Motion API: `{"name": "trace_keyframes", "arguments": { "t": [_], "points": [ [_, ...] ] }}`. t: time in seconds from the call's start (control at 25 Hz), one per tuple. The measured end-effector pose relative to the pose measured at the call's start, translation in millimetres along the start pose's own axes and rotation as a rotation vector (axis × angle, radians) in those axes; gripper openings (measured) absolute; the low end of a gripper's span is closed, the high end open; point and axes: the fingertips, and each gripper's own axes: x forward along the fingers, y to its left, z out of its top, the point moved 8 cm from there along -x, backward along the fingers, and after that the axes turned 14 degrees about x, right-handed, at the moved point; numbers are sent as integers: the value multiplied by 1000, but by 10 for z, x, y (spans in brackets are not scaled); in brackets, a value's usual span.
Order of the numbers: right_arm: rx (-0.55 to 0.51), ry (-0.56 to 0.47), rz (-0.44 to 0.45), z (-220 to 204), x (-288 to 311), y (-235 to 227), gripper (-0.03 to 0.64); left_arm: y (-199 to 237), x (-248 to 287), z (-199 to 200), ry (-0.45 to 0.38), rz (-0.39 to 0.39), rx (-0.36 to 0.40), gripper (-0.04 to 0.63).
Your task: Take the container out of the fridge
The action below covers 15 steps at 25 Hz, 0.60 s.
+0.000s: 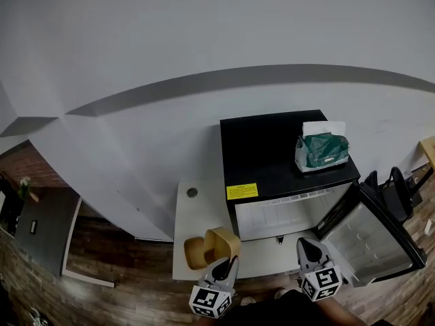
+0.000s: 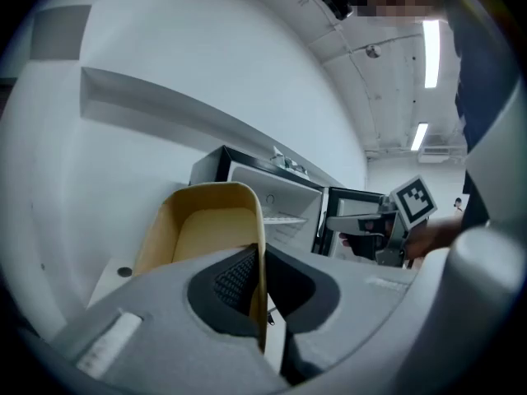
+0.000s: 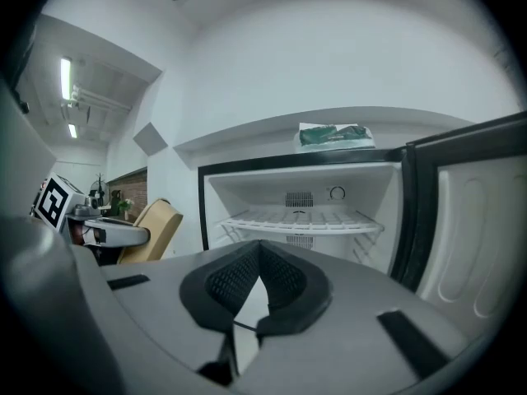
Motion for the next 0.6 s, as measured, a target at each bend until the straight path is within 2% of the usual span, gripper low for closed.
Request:
{"name": "trace_keyframes", "arguments": {
  "t": [0.24,0.6],
  "points": [
    [-24,-11,8,86,81,104,-1,228,-181,53,-28,117,4,18],
    [-55,11,4,69,157,180,-2,397,-187,52,-34,181,14,18]
  ]
}}
